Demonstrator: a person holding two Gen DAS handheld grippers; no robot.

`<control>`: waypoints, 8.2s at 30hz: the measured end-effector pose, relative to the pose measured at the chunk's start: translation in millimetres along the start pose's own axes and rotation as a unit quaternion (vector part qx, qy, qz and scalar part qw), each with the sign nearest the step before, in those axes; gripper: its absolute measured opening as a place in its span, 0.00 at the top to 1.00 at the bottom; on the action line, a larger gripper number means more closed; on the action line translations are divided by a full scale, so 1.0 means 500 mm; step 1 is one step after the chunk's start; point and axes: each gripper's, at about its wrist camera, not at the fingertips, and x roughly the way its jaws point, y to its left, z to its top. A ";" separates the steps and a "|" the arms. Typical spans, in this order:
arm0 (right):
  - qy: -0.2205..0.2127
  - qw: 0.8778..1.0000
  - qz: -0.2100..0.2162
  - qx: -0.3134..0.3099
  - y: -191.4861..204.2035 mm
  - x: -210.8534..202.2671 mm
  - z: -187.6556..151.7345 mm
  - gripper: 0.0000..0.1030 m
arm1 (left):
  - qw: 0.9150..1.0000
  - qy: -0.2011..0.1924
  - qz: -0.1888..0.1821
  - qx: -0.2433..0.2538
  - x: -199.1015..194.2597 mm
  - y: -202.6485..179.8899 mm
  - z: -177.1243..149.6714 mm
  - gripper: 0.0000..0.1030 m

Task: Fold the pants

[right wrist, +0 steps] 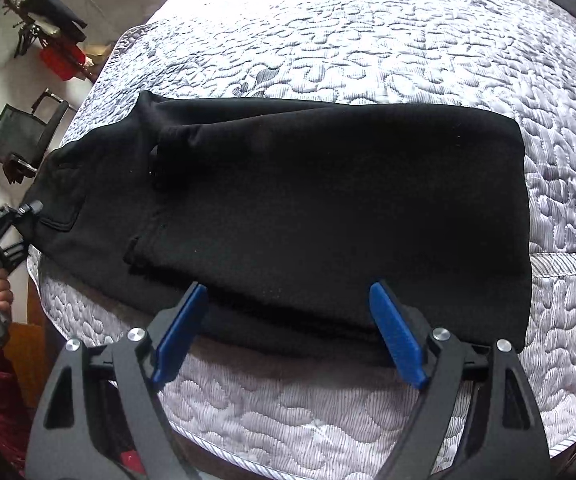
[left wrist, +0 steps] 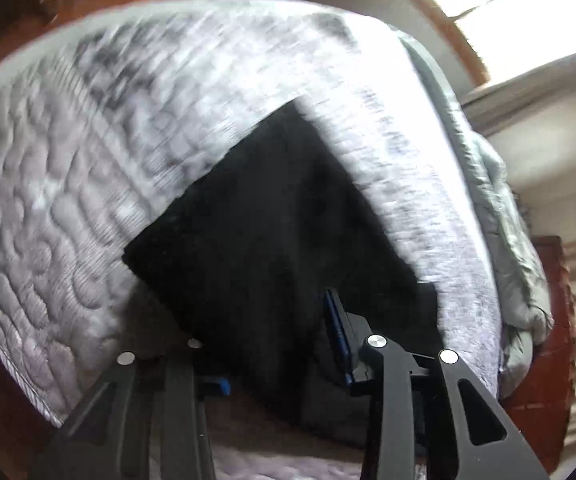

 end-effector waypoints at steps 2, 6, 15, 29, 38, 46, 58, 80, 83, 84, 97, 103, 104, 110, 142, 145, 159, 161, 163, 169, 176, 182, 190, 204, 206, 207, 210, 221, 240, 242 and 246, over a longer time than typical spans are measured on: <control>0.000 1.000 0.007 0.007 -0.007 0.002 0.003 0.19 | 1.000 -0.012 -0.012 0.021 -0.021 -0.034 0.000 0.64; -0.001 1.000 0.017 0.016 -0.013 0.002 0.006 0.19 | 0.999 0.007 0.019 0.038 0.012 -0.043 0.014 0.56; -0.006 0.999 0.036 0.019 -0.025 0.001 0.003 0.19 | 0.999 0.027 0.036 -0.005 0.068 0.025 0.009 0.63; -0.034 0.998 0.050 0.028 -0.032 -0.042 -0.001 0.17 | 0.992 -0.062 0.013 0.106 -0.020 -0.117 -0.021 0.83; -0.043 0.997 0.043 0.046 -0.064 -0.058 -0.009 0.17 | 0.965 -0.082 0.016 0.249 -0.039 -0.291 -0.114 0.83; -0.042 0.996 0.050 0.057 -0.083 -0.051 -0.014 0.17 | 0.937 -0.062 0.024 0.343 0.000 -0.388 -0.217 0.83; -0.041 0.996 0.044 0.059 -0.097 -0.044 -0.012 0.17 | 0.907 0.020 0.035 0.420 0.113 -0.445 -0.339 0.83; -0.011 0.999 0.009 0.039 -0.096 -0.002 0.004 0.14 | 0.924 0.058 0.104 0.363 0.109 -0.330 -0.247 0.15; 0.000 0.999 -0.009 0.034 -0.080 -0.015 0.011 0.14 | 0.926 0.090 0.116 0.348 0.160 -0.288 -0.258 0.14; 0.001 0.999 -0.012 0.035 -0.073 -0.025 0.013 0.15 | 0.930 0.093 0.107 0.339 0.162 -0.286 -0.259 0.14; 0.017 0.997 0.072 -0.036 0.127 -0.048 0.047 0.15 | 0.937 0.041 0.113 0.329 0.076 -0.268 -0.215 0.14; 0.038 0.996 0.069 -0.047 0.161 -0.007 0.046 0.49 | 0.935 0.077 0.126 0.321 0.105 -0.249 -0.220 0.11; 0.041 0.995 0.070 -0.050 0.165 -0.001 0.046 0.61 | 0.936 0.079 0.122 0.320 0.107 -0.246 -0.224 0.10; 0.021 0.992 0.101 -0.070 0.167 -0.039 0.051 0.91 | 0.938 0.086 0.116 0.314 0.125 -0.241 -0.224 0.06; 0.046 0.991 0.128 0.019 0.039 0.046 0.083 0.15 | 0.945 0.098 0.114 0.291 0.095 -0.239 -0.193 0.04; 0.043 0.988 0.147 0.015 0.055 0.069 0.082 0.15 | 0.945 0.105 0.117 0.286 0.098 -0.233 -0.198 0.04; -0.010 0.962 0.273 -0.023 0.118 -0.016 0.108 0.81 | 0.950 0.101 0.119 0.271 0.089 -0.241 -0.190 0.04; -0.020 0.961 0.274 -0.038 0.133 -0.048 0.111 0.81 | 0.951 0.097 0.116 0.268 0.082 -0.246 -0.186 0.04; -0.029 0.961 0.271 -0.046 0.139 -0.071 0.114 0.81 | 0.951 0.095 0.114 0.271 0.078 -0.252 -0.183 0.04; -0.056 0.965 0.252 -0.039 0.080 -0.146 0.099 0.82 | 0.949 0.097 0.105 0.280 0.079 -0.281 -0.191 0.04; -0.088 0.973 0.213 -0.003 -0.030 -0.218 0.087 0.82 | 0.938 0.109 0.093 0.316 0.104 -0.342 -0.227 0.04; -0.089 0.978 0.187 0.028 -0.099 -0.214 0.077 0.82 | 0.926 0.121 0.091 0.346 0.131 -0.386 -0.264 0.04; -0.090 0.979 0.172 0.062 -0.168 -0.194 0.051 0.82 | 0.917 0.133 0.099 0.364 0.159 -0.402 -0.287 0.04; -0.030 0.988 0.105 0.113 -0.252 -0.050 0.018 0.75 | 0.901 0.154 0.123 0.385 0.233 -0.410 -0.326 0.03; -0.031 0.989 0.101 0.105 -0.249 -0.057 0.020 0.68 | 0.901 0.155 0.125 0.386 0.234 -0.413 -0.324 0.03; -0.032 0.989 0.100 0.103 -0.248 -0.065 0.021 0.62 | 0.901 0.155 0.126 0.386 0.233 -0.415 -0.322 0.03; -0.054 0.990 0.094 0.093 -0.238 -0.106 0.033 0.50 | 0.902 0.153 0.121 0.386 0.225 -0.423 -0.317 0.04; -0.073 0.990 0.078 0.088 -0.248 -0.128 0.130 0.53 | 0.902 0.157 0.116 0.385 0.248 -0.448 -0.303 0.04; -0.084 0.980 0.122 0.130 -0.293 -0.107 0.135 0.63 | 0.909 0.178 0.104 0.362 0.274 -0.439 -0.313 0.04; -0.088 0.980 0.133 0.117 -0.283 -0.138 0.109 0.50 | 0.911 0.189 0.086 0.357 0.258 -0.430 -0.310 0.04; -0.074 0.981 0.154 0.094 -0.264 -0.161 0.049 0.47 | 0.917 0.221 0.049 0.330 0.238 -0.400 -0.314 0.04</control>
